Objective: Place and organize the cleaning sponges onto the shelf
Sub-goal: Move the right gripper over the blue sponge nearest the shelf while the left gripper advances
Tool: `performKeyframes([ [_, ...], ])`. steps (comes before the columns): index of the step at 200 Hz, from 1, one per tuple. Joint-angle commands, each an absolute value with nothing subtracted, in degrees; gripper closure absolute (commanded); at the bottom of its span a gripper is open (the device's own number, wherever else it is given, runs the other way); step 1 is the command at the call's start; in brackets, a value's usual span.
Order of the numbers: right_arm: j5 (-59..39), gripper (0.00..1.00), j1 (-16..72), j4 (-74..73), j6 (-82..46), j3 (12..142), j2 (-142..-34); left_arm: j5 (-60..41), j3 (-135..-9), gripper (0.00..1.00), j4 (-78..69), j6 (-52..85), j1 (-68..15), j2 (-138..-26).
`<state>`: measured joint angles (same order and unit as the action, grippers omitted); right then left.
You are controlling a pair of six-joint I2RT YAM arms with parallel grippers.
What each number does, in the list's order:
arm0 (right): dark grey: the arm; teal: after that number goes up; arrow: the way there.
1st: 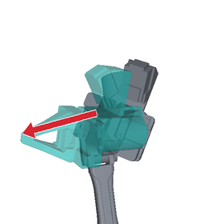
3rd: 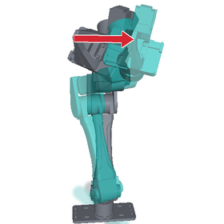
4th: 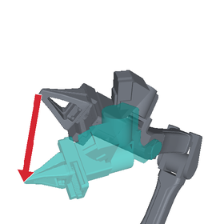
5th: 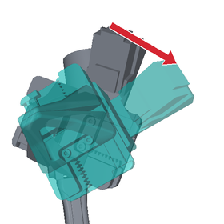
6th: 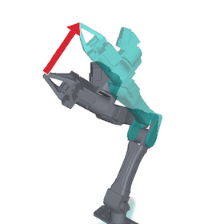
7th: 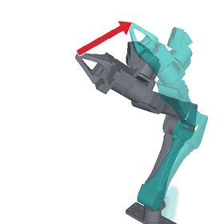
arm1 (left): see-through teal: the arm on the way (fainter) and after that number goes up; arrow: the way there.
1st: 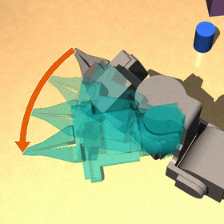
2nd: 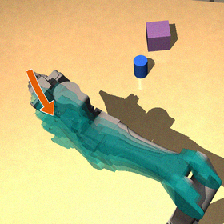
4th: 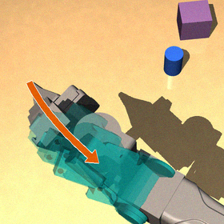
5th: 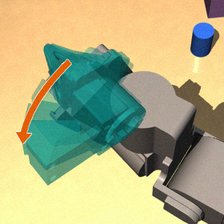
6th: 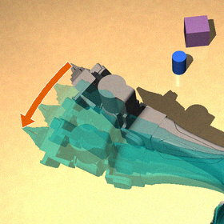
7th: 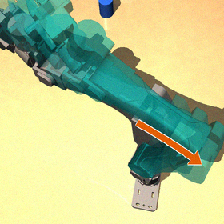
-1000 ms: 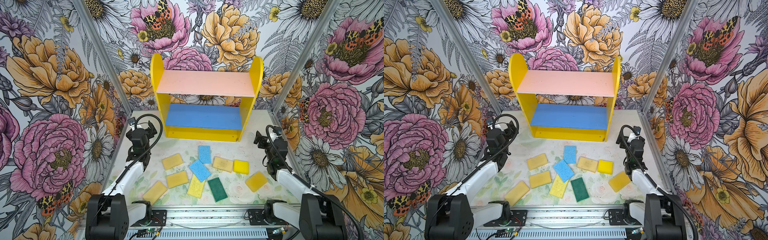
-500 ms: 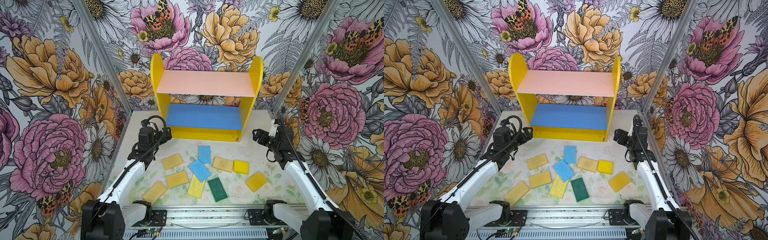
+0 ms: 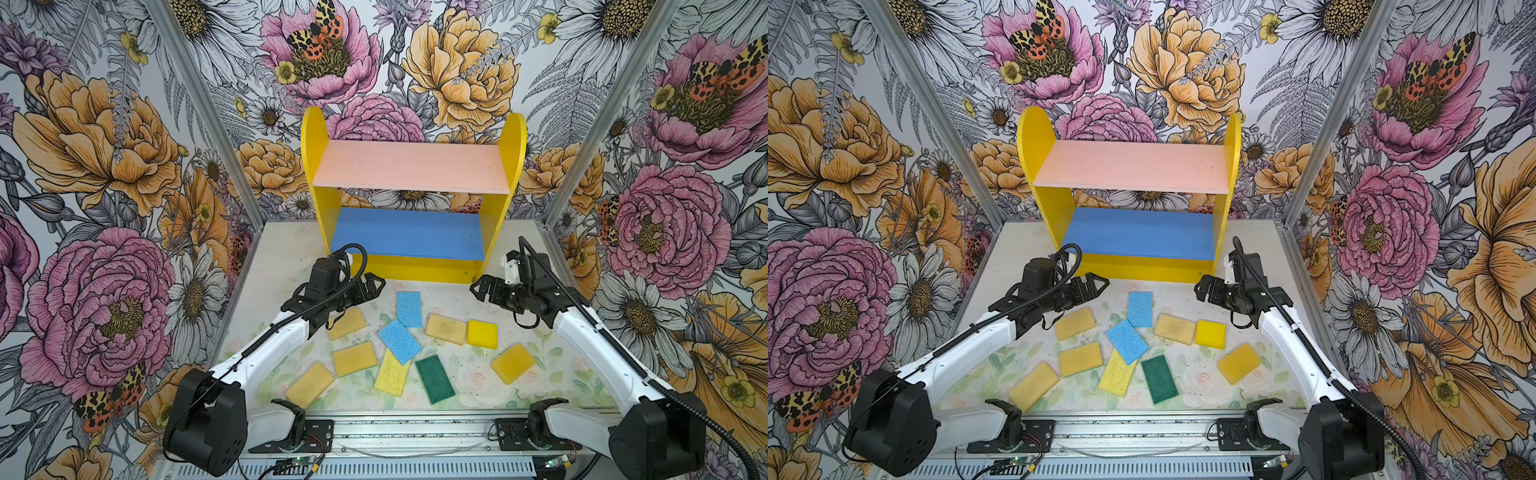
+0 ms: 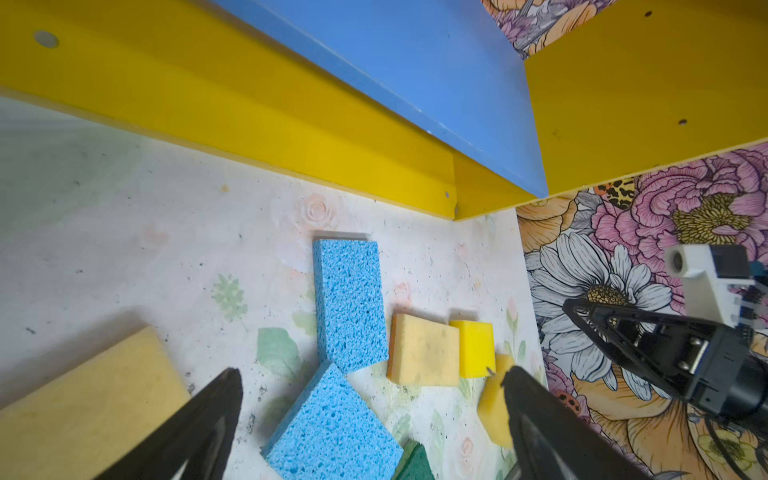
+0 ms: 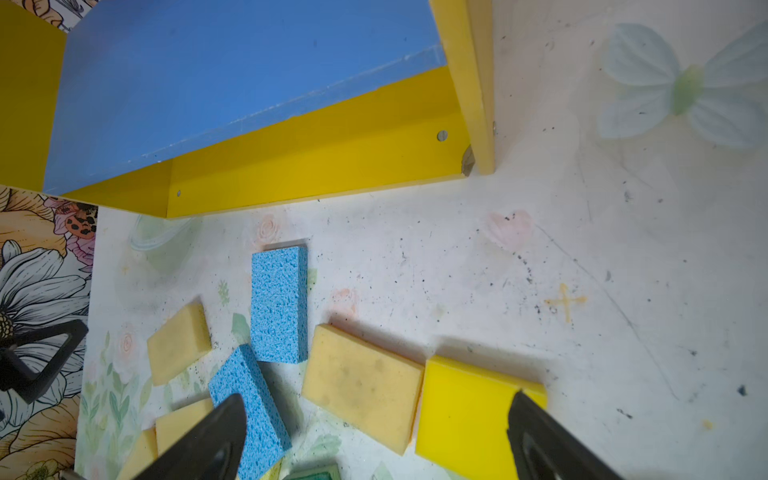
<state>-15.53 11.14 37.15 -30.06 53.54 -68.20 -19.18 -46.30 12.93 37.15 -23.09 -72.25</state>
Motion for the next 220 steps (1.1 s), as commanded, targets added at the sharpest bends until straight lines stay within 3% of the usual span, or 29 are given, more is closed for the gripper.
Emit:
performKeyframes([
  [1, -15.74, 0.01, 13.36, 38.24, -30.50, 55.54, -70.14, -20.55, -46.89, 0.01, 13.69, 37.92, -24.57, -72.48],
  [53, -12.77, 0.03, 19.56, 38.08, -27.69, 58.86, -75.43, -20.74, -42.28, 0.01, 14.24, 38.70, -25.65, -68.24],
  [127, -12.53, 0.05, 26.57, 29.00, -33.93, 55.94, -77.20, -21.24, -40.91, 0.01, 18.71, 36.96, -25.40, -62.31],
  [220, -7.76, 0.09, 34.64, 26.17, -37.34, 60.78, -84.62, -23.80, -35.27, 0.01, 19.61, 38.50, -20.69, -55.82],
])
